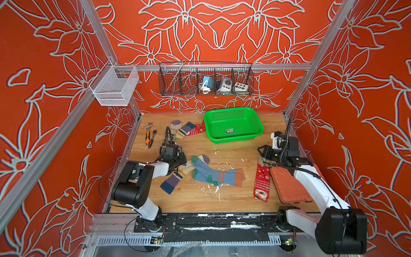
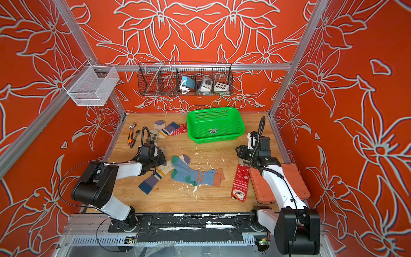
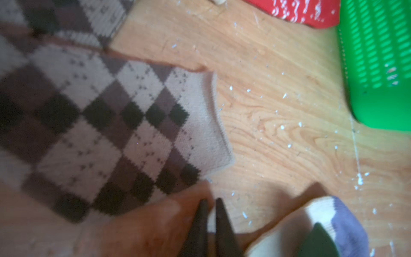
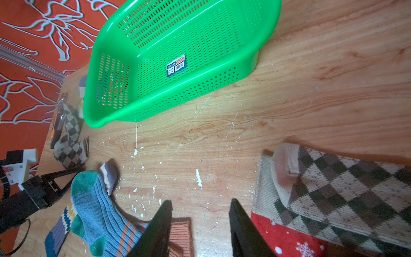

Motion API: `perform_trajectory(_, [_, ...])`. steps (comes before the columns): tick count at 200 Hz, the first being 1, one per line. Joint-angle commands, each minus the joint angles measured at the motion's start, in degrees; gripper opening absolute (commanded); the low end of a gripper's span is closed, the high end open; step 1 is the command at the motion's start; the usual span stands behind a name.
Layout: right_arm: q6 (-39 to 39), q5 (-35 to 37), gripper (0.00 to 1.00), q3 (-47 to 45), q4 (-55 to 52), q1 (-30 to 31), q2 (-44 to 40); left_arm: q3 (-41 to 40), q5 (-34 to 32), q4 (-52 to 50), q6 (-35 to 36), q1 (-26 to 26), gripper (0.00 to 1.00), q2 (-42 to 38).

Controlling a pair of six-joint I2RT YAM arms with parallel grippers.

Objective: Place the socks together as a pair
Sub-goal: Move the sock to the center of the board.

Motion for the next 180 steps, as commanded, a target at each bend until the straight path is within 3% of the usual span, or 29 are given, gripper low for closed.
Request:
perform_trajectory(1, [0.6,-1.5,0.44,0.1,1.1,-0.2,-0.3,-1.5,-1.9,-6.4,0.7,-0.4,0.0,-0.9])
perform_trajectory(11, [0.8,-1.8,0.44,0.1,1.3,-0.2,-0.2,-2.0,-1.9,-6.8,0.8,-0.4,0.04,-2.2])
perform_trajectory(28, [0.9,-2.6,0.44,0.3,1.4,-0.2,0.1,-2.8,-1.9,-7.2,0.4,-0.5,0.37,-4.9])
perform_trajectory(38, [1.0,-2.9,0.44,0.3,1.4,-0.1,0.1,-3.1,-3.0,-7.9,0.4,-0.9,0.49,-6.6])
perform_trajectory(51, [1.1,-3.0,0.44,0.2,1.4,0.1,-0.4,-3.0,-4.5,-9.4,0.5,-1.5,0.54,-8.0])
perform_trajectory(76, [0.9,-2.7,0.44,0.8,1.0,0.8,-0.3,-2.9,-5.4,-11.3,0.5,-2.7,0.54,-9.6])
perform_trajectory(126, [0.8,-3.2,0.44,0.4,0.6,1.5,-1.1,-3.3,-4.4,-9.8,-0.5,-5.1,0.5,-7.5])
perform_trajectory(138, [0.7,-3.2,0.44,0.2,0.6,1.5,-1.5,-3.1,-4.3,-9.5,-0.8,-5.5,0.42,-6.7])
perform_trajectory(165, [0.9,-3.3,0.44,0.0,0.7,1.6,-1.8,-2.9,-4.7,-9.5,-1.1,-5.7,0.02,-6.2])
perform_trajectory(180, [0.9,-3.5,0.44,0.0,0.8,1.6,-1.7,-2.6,-6.1,-10.2,-1.2,-5.7,0.0,-6.9])
